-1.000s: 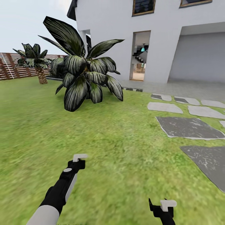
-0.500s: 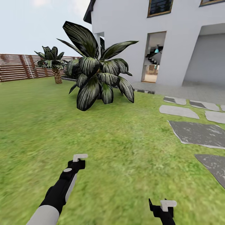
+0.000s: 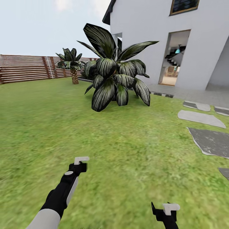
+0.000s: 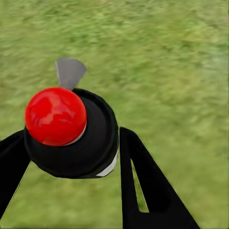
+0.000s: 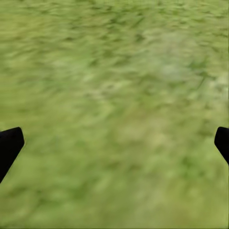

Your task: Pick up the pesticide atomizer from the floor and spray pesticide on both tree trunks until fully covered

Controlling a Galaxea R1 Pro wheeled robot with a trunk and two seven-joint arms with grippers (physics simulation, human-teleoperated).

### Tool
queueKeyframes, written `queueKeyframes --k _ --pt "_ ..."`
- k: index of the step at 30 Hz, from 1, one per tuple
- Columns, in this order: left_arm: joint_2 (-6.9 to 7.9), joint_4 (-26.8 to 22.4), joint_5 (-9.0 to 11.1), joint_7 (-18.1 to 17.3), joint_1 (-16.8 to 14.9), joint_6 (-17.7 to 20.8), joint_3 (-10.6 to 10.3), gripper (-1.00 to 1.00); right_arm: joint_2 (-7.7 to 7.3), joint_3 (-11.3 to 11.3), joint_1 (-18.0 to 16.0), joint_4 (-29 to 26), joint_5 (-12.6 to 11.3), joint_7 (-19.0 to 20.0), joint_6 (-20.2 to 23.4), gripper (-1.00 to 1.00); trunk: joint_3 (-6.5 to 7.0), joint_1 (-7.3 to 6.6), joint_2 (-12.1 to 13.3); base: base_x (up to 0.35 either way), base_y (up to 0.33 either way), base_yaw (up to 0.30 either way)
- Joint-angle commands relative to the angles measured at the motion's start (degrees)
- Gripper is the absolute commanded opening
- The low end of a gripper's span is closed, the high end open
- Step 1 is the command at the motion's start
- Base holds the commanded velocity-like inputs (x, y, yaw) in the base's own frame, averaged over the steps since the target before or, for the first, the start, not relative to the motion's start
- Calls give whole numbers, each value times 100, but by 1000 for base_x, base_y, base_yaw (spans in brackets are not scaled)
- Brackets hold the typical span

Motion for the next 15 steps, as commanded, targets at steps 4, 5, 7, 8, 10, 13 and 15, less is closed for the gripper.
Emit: queueKeyframes --k 4,5,7,8,10,13,15 --pt "0 0 -2 0 1 -2 0 -100 0 1 0 0 0 0 0 100 0 0 0 0 0 280" --pt "0 0 -2 0 1 -3 0 -100 0 1 0 1 0 0 0 100 0 0 0 0 0 280" --pt "0 0 -2 0 0 -2 0 -100 0 1 0 1 0 0 0 100 0 0 0 0 0 280" --pt "0 0 -2 0 0 -2 0 -100 0 1 0 0 0 0 0 100 0 0 0 0 0 280" --pt "0 0 -2 0 0 -1 0 -100 0 1 0 1 0 0 0 100 0 0 0 0 0 280" --pt "0 0 -2 0 0 0 0 -100 0 1 0 -1 0 0 0 100 0 0 0 0 0 280" --pt "0 0 -2 0 0 0 0 -100 0 1 0 -1 0 0 0 100 0 0 0 0 0 280"
